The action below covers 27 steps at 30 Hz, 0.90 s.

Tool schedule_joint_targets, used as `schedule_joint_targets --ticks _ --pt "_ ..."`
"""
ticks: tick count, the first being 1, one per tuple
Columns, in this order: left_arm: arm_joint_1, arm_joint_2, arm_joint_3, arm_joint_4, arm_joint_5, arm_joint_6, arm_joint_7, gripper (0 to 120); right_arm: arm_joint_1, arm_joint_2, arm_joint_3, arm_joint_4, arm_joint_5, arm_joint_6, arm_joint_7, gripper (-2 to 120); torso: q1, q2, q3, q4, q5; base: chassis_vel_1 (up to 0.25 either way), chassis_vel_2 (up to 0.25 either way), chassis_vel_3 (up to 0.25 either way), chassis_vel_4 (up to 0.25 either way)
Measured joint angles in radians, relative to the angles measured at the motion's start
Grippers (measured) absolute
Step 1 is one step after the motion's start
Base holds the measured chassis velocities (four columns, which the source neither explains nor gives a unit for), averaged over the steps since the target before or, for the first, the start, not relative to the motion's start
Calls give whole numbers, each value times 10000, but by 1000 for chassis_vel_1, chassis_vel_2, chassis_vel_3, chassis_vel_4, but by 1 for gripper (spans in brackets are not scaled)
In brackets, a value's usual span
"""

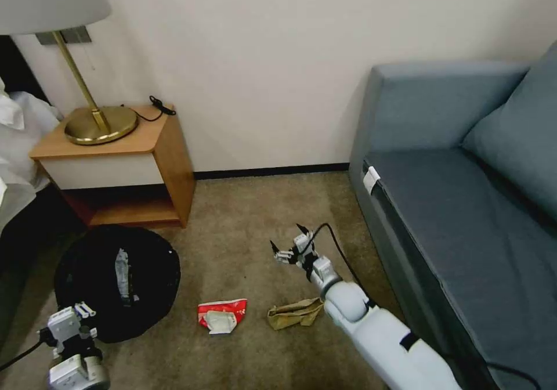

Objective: Pick up the trash bin, then pick up the garbage on the floor and place it into the trash bin.

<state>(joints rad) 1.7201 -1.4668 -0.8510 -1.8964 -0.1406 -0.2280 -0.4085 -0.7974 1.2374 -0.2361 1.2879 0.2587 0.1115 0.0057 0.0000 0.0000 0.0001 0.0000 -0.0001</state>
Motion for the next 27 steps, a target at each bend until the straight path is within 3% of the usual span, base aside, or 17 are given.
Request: schedule_joint_targets --ticks 5,8,9,13,16,18,27 --pt "-21 -65 -9 71 11 27 8 3 1276 65 -945 -397 771 -625 -822 100 0 0 0 2 0 0 0 0 0" --pt "-150 -181 -11 103 12 236 21 3 2156 223 -1551 -857 1193 -1632 -2653 100 0 0 -1 2 1 0 0 0 0" --pt "-150 -181 -11 103 12 236 21 3 2156 223 -1551 -857 1193 -1632 -2653 100 0 0 -1 2 1 0 0 0 0" --pt "-331 -322 -11 -76 -151 604 33 3 3028 777 -2049 -2253 855 -1935 -4880 100 0 0 0 0 -1 0 0 0 0" --pt "-379 -385 -11 -170 -164 685 38 3 3212 1008 -2158 -2708 696 -1905 -5320 100 0 0 0 0 0 0 0 0 0" --pt "-442 -508 1 -371 -197 836 40 3 3515 1587 -2542 -3654 432 -1701 -5898 100 0 0 0 -1 -1 0 0 0 0" --pt "-254 -590 -1 -813 -378 879 43 3 3483 2814 -3239 -5190 -566 -1144 -6476 100 0 -1 0 -1 -1 0 0 0 0"
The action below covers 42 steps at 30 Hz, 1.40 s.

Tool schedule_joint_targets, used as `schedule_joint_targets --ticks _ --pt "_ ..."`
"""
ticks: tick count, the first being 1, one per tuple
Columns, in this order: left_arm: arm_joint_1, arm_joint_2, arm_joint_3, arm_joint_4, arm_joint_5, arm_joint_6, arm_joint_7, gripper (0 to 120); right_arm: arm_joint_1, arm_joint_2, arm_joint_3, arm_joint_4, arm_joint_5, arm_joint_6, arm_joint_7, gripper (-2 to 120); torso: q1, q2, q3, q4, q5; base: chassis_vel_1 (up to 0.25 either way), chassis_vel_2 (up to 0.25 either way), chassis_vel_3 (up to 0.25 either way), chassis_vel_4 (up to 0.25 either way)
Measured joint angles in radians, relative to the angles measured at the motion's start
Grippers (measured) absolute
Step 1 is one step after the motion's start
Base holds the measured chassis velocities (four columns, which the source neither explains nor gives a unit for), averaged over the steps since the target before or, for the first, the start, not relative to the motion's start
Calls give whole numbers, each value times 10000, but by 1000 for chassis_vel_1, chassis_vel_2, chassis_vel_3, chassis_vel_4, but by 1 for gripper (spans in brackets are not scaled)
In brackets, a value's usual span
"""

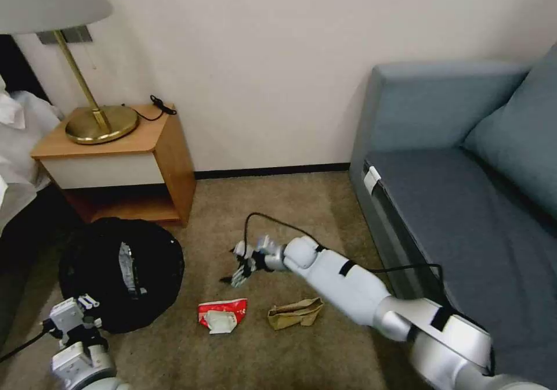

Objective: Pick up the trash bin, then pick up the garbage on the floor and place it into the trash bin.

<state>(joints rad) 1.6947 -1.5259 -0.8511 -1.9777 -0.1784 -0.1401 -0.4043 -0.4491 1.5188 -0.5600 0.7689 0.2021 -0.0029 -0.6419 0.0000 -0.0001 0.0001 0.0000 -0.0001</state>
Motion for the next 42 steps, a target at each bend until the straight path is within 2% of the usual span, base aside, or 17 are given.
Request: schedule_joint_targets --ticks 8,20,27,29,33,34,37,39,42 --pt "479 -129 -23 -108 -52 -352 -84 3 -483 677 0 -885 -888 384 -49 100 -1 0 -1 2 0 0 0 0 0" --pt "551 -162 -19 -395 -52 -278 -187 3 -926 618 -25 -812 -1263 385 42 100 0 1 -1 0 1 0 0 0 0" --pt "560 -189 -7 -398 -52 -267 -209 3 -976 822 105 -1430 -1636 694 215 100 -1 0 -1 0 2 0 0 0 0" --pt "566 -189 -6 -397 -52 -267 -212 3 -970 858 153 -1558 -1726 760 266 97 -1 0 -1 1 2 0 0 0 0" --pt "588 -188 -11 -397 -56 -276 -219 3 -919 889 323 -2042 -2167 993 380 79 0 0 -1 -1 1 0 0 0 0" --pt "588 -188 -11 -397 -56 -276 -219 3 -919 889 323 -2042 -2167 993 380 79 0 0 -1 -1 1 0 0 0 0" --pt "613 -187 -22 -397 -67 -302 -221 3 -934 892 331 -2098 -2292 1068 381 64 -1 1 -1 0 2 0 0 0 0" --pt "628 -198 -23 -397 -68 -325 -222 3 -950 900 348 -2114 -2332 1109 382 60 0 1 -1 0 2 0 0 0 0" --pt "662 -222 -23 -397 -66 -365 -224 3 -984 910 397 -2113 -2358 1179 385 47 -1 1 -1 0 2 0 0 0 0"
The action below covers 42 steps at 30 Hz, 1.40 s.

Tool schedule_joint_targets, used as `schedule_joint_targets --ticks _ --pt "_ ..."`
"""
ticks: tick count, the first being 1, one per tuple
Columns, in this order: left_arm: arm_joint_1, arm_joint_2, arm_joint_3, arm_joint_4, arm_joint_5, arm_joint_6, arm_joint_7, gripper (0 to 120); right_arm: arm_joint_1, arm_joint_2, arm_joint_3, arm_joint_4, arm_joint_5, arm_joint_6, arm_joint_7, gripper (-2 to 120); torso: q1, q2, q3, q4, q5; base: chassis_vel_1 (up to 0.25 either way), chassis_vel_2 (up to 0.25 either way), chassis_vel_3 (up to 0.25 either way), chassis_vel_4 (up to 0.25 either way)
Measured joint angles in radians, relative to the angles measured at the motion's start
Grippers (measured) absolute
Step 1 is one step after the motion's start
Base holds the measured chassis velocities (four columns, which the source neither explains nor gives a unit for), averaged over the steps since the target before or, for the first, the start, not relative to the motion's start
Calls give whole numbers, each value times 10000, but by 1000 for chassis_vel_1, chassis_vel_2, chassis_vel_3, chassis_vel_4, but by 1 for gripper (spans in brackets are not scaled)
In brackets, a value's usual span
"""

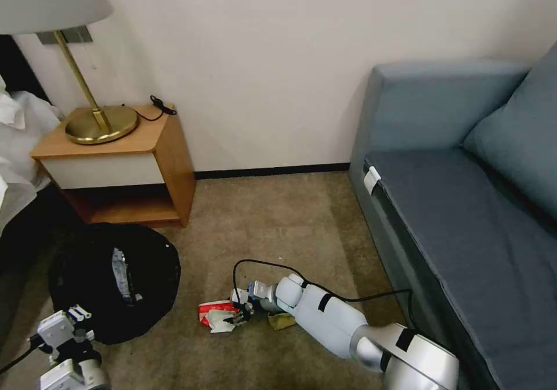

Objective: Pick up the trash bin, then pick up the garbage on the floor and place it into the trash bin.

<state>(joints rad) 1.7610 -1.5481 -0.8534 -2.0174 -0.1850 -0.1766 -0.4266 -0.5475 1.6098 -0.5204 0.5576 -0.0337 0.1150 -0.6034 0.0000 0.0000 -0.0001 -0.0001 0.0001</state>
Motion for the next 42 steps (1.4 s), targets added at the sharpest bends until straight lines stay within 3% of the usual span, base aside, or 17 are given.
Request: schedule_joint_targets --ticks 1,4,11,17,25,31,36,42 --pt "0 0 0 0 0 0 0 3 0 0 0 0 0 0 0 47 0 0 0 0 0 0 0 0 0" --pt "49 -20 10 0 24 -105 -2 3 0 -1 36 -42 -61 198 -21 23 0 0 0 0 1 0 0 0 0" --pt "158 -39 7 5 3 -200 -27 3 -56 -3 295 -86 -217 376 -104 1 0 0 0 2 1 0 0 0 0" --pt "323 -52 10 -21 49 -351 -67 3 -328 -16 1463 -95 -658 787 -134 0 1 0 1 2 -2 0 0 0 0" --pt "396 -70 88 244 210 -751 -323 3 -740 -134 2817 870 -593 1079 -186 0 1 0 1 3 0 0 0 0 0" --pt "479 70 98 341 265 -897 -429 3 -734 -450 3725 2009 8 1230 608 0 1 0 2 -1 -2 0 0 0 0" --pt "500 170 87 317 340 -914 -451 3 -631 -656 3631 3368 1240 1217 1288 0 1 0 1 0 -1 0 0 0 0" --pt "397 99 162 240 482 -871 -453 3 -772 -899 2357 5845 2732 782 2598 0 0 0 1 0 -1 0 0 0 0"
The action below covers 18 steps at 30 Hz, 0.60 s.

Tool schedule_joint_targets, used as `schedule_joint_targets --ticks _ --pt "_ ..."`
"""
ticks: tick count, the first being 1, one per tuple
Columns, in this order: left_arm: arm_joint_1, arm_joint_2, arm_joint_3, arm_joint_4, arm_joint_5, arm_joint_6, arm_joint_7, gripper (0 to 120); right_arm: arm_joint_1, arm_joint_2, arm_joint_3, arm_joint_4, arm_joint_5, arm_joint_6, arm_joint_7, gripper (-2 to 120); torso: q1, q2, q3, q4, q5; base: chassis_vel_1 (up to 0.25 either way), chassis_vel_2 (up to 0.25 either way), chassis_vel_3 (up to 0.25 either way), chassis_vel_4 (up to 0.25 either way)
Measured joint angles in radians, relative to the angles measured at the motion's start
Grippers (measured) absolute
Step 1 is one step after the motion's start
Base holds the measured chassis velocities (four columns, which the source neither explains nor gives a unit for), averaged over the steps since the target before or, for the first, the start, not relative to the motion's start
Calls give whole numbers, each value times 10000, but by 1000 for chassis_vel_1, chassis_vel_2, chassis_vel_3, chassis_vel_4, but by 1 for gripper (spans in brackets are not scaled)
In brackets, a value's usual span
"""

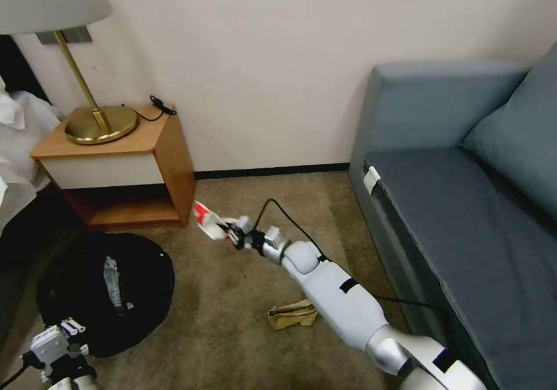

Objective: Pick up the trash bin, then pick up the garbage on the floor and place it into the trash bin.

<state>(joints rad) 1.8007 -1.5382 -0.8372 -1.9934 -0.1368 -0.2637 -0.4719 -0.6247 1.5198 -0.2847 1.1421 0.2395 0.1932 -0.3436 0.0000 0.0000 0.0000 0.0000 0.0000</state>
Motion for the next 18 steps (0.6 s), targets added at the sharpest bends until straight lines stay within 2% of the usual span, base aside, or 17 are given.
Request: schedule_joint_targets --ticks 7,10,13,18 --pt "-152 -104 43 51 145 36 0 3 -336 110 -1081 2084 1309 -949 456 0 0 -1 0 1 -1 0 0 0 0" --pt "-166 -112 43 60 143 51 0 3 -567 107 -1654 2920 2061 -1298 3 0 0 0 -1 1 -1 0 0 0 0" --pt "-140 -110 42 -20 104 142 -1 3 -698 67 -2007 3257 2314 -1399 -523 0 0 0 0 1 -1 0 0 0 0" --pt "-130 -100 35 -209 38 253 -1 3 -725 35 -2428 3280 2446 -1458 -976 0 0 0 0 0 0 0 0 0 0"
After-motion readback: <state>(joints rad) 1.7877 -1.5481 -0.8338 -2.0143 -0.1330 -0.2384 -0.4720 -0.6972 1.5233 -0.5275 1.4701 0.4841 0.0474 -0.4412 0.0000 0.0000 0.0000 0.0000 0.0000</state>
